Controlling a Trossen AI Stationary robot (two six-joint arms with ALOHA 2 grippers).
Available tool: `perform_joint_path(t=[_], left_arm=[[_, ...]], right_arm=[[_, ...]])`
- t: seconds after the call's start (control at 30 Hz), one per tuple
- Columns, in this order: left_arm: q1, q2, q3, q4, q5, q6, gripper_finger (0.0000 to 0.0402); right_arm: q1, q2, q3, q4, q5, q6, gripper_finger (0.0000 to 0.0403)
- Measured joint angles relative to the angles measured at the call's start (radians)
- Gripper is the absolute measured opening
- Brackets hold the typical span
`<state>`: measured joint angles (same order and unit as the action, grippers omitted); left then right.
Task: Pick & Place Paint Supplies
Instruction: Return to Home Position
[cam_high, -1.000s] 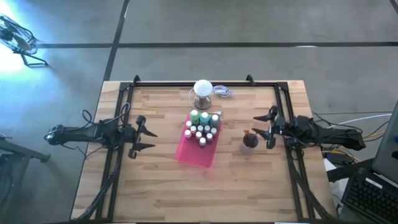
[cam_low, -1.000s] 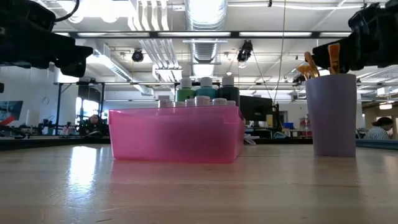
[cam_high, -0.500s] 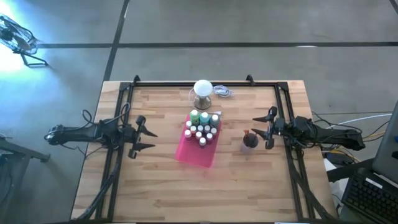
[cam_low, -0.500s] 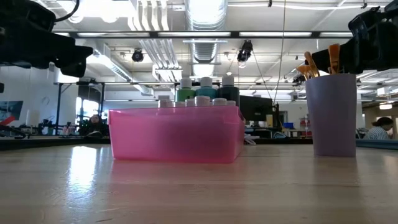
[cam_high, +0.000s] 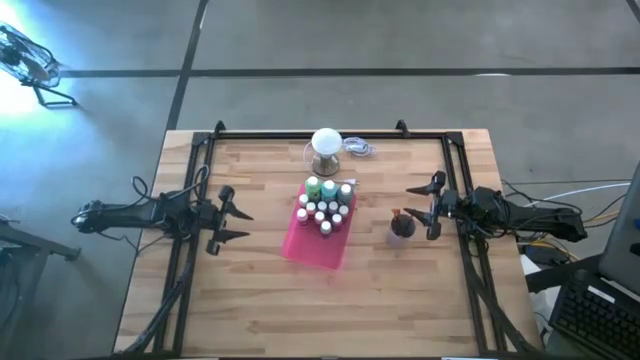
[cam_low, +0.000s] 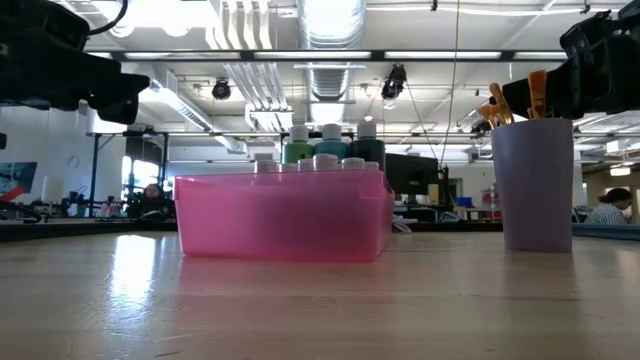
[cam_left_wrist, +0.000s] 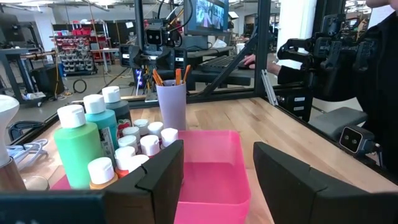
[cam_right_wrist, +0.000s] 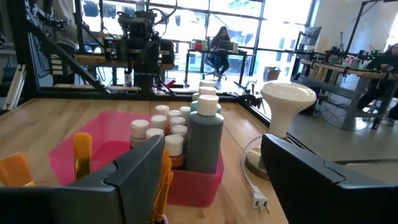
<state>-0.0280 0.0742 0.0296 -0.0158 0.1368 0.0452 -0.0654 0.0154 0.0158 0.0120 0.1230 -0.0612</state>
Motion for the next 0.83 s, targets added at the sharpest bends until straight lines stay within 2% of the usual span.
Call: perform_joint_path(t=[0.83], left_arm=[[0.000,0.000,0.000,0.000,0.000,0.000,0.0200]], right_arm=[[0.000,0.000,0.001,0.000,0.000,0.000,0.0351]])
